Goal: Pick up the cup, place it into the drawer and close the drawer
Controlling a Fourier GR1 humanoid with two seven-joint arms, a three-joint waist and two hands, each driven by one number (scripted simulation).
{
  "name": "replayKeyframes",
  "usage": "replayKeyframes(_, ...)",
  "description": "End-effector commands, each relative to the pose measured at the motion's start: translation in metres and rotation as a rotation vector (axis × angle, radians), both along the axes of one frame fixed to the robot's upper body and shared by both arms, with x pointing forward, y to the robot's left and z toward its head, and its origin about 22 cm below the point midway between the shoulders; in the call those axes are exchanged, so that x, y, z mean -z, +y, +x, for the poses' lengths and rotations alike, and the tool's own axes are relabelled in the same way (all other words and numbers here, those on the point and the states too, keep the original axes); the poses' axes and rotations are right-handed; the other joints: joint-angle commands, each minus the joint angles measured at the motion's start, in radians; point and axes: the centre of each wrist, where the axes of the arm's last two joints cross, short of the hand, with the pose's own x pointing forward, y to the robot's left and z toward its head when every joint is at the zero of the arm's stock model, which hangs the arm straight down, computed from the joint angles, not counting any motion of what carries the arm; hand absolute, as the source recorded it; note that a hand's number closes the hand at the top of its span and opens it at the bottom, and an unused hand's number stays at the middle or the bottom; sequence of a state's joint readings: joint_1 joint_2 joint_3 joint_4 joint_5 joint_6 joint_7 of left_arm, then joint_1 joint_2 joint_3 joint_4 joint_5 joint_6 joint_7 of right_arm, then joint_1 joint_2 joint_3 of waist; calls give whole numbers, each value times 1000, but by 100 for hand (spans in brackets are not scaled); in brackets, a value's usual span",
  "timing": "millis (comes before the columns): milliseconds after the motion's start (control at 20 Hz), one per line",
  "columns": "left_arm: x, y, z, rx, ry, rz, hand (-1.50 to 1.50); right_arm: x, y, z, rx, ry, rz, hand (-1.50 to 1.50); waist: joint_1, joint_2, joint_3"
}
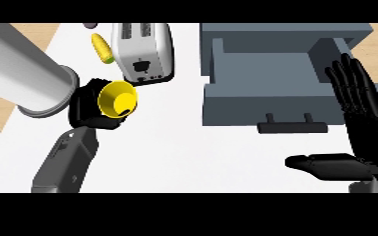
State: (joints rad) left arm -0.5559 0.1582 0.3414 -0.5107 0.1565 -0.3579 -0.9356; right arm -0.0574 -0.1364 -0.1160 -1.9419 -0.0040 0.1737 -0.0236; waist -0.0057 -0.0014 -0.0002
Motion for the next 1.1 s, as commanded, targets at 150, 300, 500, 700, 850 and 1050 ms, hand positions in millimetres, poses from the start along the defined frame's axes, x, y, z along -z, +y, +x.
replayKeyframes(150,-74,-56,41,114,-171,65,150,0,-22,-7,30,15,-17,-150,17,-10,2)
replayKeyframes(300,-114,-74,52,131,-185,89,150,-11,-10,5,24,15,-30,-150,17,-5,1)
replayKeyframes(500,-153,-114,58,170,-177,133,150,-13,-18,0,31,9,-16,-150,9,-3,1)
replayKeyframes(700,-182,-141,63,183,-180,198,150,4,-22,7,6,19,-2,-150,2,1,1)
replayKeyframes(850,-212,-171,64,191,-160,217,150,-6,-33,10,22,7,15,-150,-2,0,1)
replayKeyframes(1050,-239,-196,83,165,-146,250,150,-10,-27,2,12,-14,4,-150,-16,4,0)
